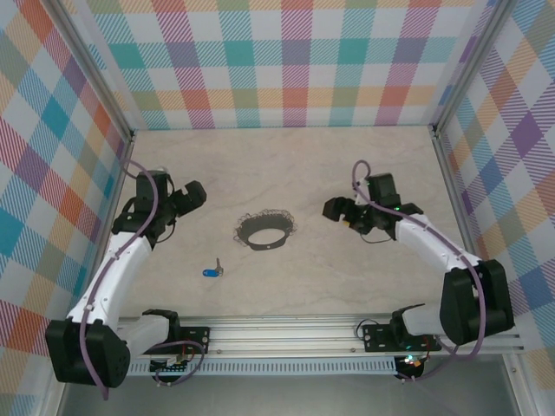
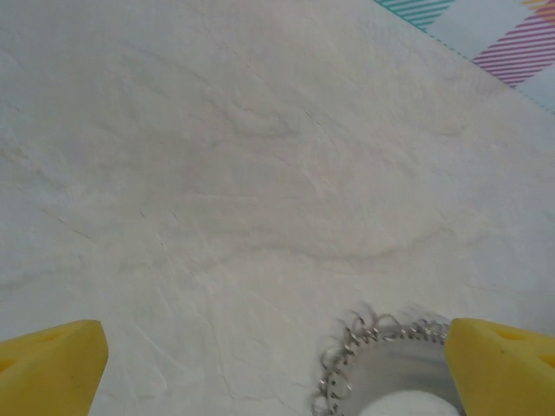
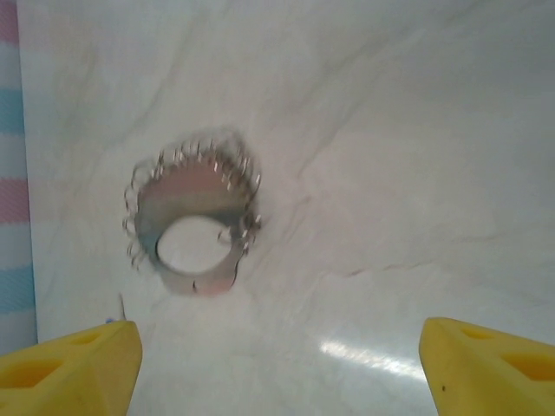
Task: Put the keys on the keyring
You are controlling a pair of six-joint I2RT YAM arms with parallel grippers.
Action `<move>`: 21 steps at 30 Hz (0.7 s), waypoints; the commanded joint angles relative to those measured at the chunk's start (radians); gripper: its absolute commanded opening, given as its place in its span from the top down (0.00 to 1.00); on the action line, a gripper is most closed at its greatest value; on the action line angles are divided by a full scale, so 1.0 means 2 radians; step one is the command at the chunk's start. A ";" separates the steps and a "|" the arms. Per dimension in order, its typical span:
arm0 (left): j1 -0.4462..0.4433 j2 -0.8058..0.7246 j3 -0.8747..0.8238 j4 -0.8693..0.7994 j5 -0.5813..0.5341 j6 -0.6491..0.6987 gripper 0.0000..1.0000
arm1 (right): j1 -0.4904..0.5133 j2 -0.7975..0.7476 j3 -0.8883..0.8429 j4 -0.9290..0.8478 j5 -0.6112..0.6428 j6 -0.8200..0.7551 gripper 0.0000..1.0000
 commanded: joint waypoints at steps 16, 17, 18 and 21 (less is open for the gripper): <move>-0.076 0.030 -0.008 -0.060 0.003 -0.120 0.00 | 0.122 0.136 0.020 0.055 -0.008 0.085 0.45; -0.078 0.036 -0.004 -0.065 -0.001 -0.121 0.00 | 0.125 0.143 0.026 0.056 -0.008 0.086 0.48; -0.081 0.043 0.002 -0.070 -0.004 -0.123 0.00 | 0.127 0.152 0.033 0.055 -0.009 0.087 0.50; -0.089 0.062 0.018 -0.079 -0.007 -0.125 0.00 | 0.132 0.167 0.050 0.051 -0.004 0.087 0.54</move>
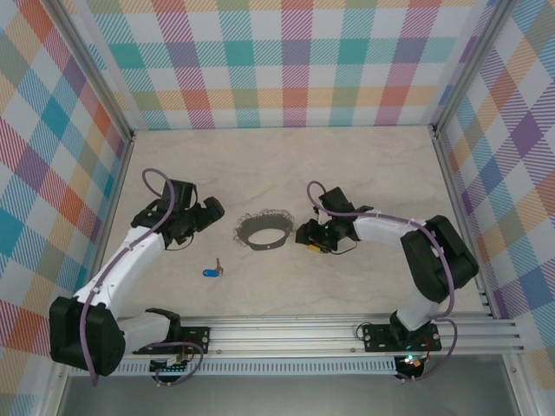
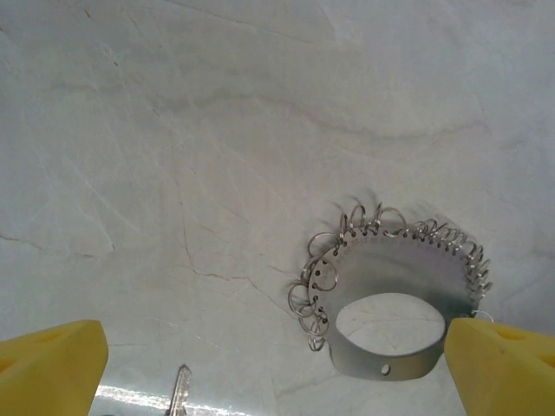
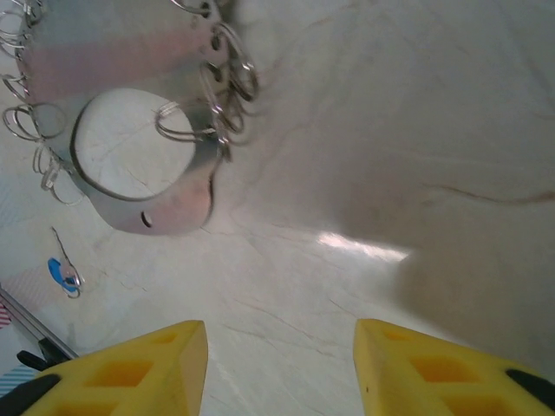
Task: Put the keys on the keyring
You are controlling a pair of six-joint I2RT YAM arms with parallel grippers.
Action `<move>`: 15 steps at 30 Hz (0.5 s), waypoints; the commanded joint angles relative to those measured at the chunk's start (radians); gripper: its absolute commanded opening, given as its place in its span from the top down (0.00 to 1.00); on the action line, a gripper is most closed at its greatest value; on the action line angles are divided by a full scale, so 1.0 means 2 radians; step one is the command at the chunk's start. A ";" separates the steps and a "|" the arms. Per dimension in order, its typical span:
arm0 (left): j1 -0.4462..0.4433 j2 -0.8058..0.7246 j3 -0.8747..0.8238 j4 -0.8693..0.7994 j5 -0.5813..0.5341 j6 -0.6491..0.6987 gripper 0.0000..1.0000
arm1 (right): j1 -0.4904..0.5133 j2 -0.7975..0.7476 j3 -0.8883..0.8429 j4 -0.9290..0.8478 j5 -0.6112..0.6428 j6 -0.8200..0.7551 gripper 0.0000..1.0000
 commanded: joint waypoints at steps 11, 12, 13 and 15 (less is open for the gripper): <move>-0.044 0.062 0.083 -0.007 0.007 0.006 0.00 | 0.004 0.063 0.104 -0.030 0.004 -0.008 0.56; -0.045 0.068 0.087 -0.010 0.009 0.007 0.00 | 0.004 0.068 0.108 -0.034 -0.001 -0.010 0.56; -0.046 0.071 0.091 -0.012 0.011 0.009 0.00 | 0.004 0.071 0.109 -0.035 -0.004 -0.011 0.57; -0.048 0.076 0.093 -0.012 0.014 0.011 0.00 | 0.004 0.074 0.106 -0.036 -0.007 -0.011 0.60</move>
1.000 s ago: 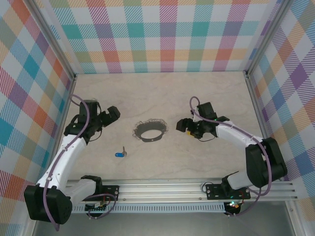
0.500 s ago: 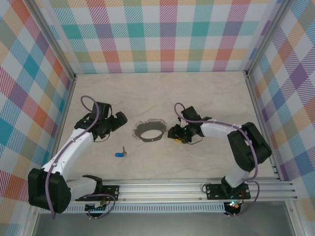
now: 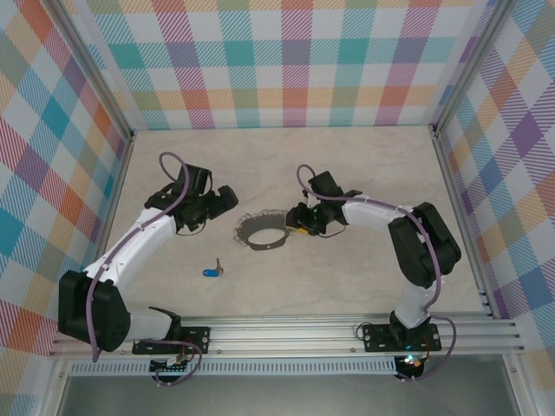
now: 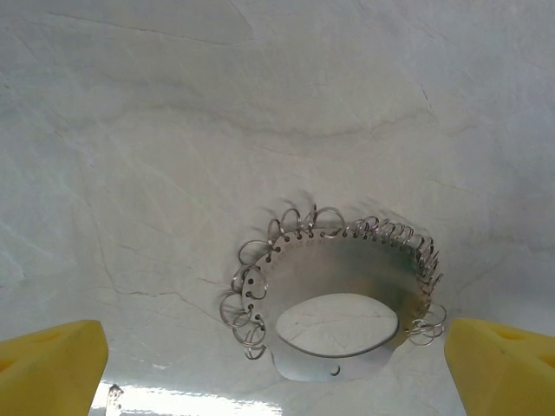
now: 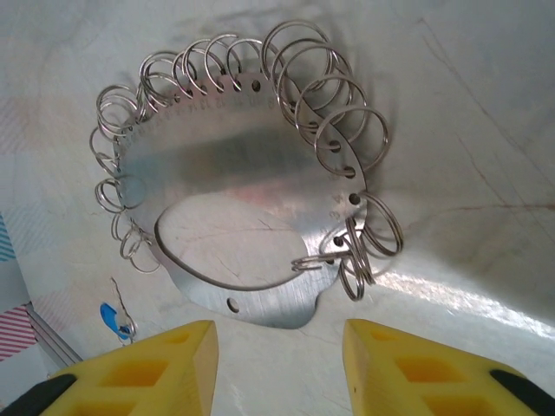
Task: Put the keys on the keyring
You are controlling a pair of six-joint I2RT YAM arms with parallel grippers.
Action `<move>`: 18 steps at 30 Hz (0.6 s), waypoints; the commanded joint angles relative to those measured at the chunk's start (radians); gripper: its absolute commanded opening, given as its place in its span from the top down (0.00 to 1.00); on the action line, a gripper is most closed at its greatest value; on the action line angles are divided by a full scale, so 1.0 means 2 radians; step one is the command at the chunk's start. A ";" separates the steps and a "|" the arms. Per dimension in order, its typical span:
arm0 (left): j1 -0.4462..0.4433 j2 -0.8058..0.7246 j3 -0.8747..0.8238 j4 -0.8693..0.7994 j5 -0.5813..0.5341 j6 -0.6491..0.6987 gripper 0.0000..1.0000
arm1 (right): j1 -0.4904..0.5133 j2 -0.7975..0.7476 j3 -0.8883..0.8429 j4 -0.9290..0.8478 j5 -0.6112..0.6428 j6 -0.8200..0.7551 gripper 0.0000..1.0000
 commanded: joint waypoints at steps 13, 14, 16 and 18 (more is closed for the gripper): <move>-0.009 0.013 0.005 0.000 0.020 0.008 0.00 | 0.001 0.008 -0.014 -0.018 -0.015 -0.007 0.67; -0.009 0.013 0.006 0.000 0.021 0.008 0.00 | 0.001 0.008 -0.008 -0.021 -0.014 -0.009 0.67; -0.009 0.015 0.006 -0.001 0.022 0.009 0.00 | 0.001 0.010 0.007 -0.029 -0.011 -0.020 0.66; -0.009 0.016 0.007 -0.002 0.025 0.009 0.00 | 0.001 0.013 0.024 -0.040 -0.006 -0.032 0.66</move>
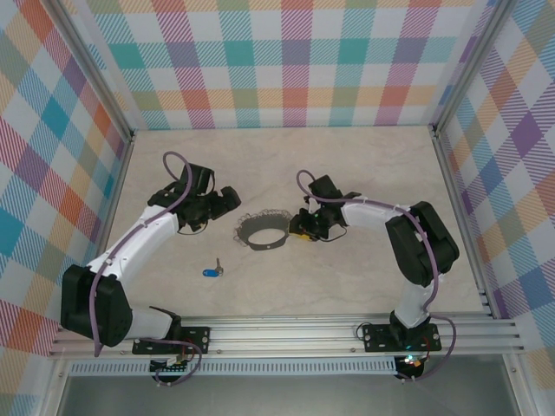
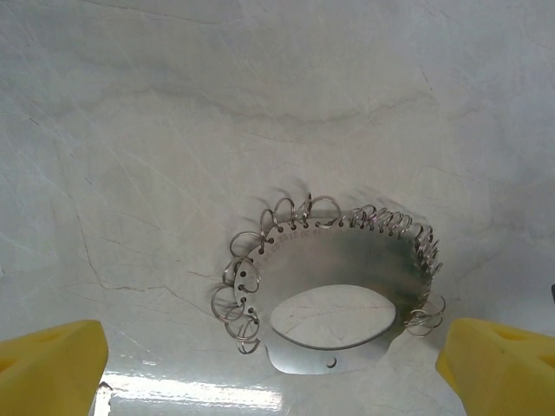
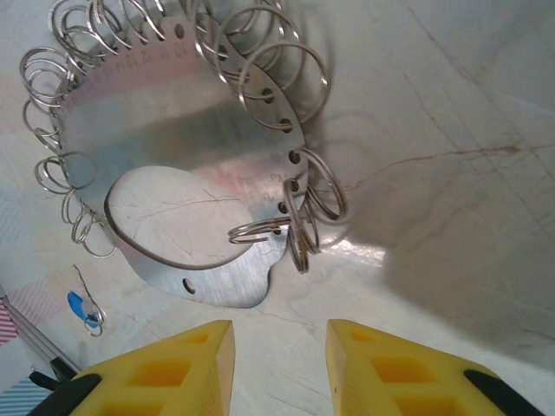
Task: Put the keys on the keyring
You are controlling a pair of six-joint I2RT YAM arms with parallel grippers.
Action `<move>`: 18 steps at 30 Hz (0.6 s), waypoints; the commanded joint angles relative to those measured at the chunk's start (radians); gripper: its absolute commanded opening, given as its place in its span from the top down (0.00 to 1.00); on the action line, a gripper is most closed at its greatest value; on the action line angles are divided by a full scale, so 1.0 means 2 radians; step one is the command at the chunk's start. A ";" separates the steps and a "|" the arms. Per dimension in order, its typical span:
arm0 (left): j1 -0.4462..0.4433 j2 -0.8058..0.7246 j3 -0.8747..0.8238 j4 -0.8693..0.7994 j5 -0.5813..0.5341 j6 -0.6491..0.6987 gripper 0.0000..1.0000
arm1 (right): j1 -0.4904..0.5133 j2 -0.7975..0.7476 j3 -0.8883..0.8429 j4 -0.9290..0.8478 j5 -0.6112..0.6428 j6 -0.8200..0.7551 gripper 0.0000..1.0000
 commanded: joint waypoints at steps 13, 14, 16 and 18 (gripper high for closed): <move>-0.053 0.080 0.051 -0.018 0.067 0.127 0.07 | -0.011 -0.044 0.003 -0.047 0.035 -0.035 0.63; -0.064 0.093 0.062 -0.026 0.066 0.141 0.09 | -0.015 -0.057 -0.013 -0.046 0.037 -0.032 0.61; -0.085 0.120 0.082 -0.038 0.064 0.166 0.14 | -0.022 -0.081 -0.043 -0.046 0.042 -0.028 0.57; -0.105 0.146 0.100 -0.047 0.063 0.185 0.20 | -0.027 -0.110 -0.073 -0.048 0.049 -0.024 0.49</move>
